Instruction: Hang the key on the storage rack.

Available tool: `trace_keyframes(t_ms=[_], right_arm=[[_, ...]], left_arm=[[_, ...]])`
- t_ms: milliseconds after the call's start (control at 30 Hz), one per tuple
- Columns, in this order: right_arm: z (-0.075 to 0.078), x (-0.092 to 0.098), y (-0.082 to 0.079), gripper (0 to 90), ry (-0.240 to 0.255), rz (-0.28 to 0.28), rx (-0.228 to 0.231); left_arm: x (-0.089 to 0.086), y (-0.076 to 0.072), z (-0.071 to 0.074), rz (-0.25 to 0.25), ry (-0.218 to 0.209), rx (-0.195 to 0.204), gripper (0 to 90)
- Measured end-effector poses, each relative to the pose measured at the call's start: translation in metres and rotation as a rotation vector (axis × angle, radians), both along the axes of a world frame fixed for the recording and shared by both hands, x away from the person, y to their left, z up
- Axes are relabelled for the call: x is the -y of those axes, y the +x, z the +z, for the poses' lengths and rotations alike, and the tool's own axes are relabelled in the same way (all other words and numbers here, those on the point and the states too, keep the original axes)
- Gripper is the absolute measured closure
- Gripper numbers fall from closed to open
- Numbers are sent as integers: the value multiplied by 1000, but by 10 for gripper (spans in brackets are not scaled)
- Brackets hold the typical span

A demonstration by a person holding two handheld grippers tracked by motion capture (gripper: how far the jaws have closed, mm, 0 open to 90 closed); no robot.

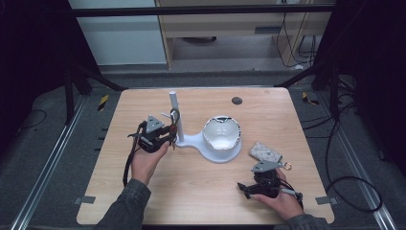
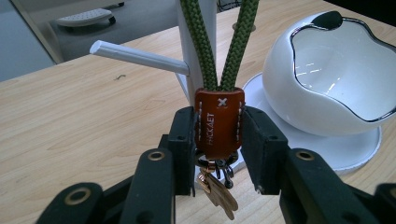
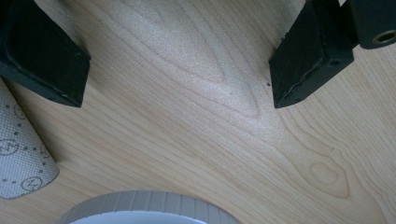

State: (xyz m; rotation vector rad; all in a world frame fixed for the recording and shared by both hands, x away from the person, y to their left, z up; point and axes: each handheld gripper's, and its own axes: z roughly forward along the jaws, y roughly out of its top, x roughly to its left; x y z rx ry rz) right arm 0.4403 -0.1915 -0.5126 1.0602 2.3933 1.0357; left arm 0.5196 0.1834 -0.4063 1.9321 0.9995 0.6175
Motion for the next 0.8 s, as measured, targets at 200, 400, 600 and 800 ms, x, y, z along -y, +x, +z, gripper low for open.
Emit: trace_keyframes(t_ms=[200,400,600,800], right_arm=[[0,0,0,49,0,1,0],[0,0,0,49,0,1,0],[0,0,0,49,0,0,0],[0,0,0,49,-1,0,0]], left_arm=[[-1,1,0,0,-4,-4,649],[-1,3,-1,2,-5,-6,643],[1,3,-2,11,8,-10,609],[-2,-3,-3,14,21,-8,525]])
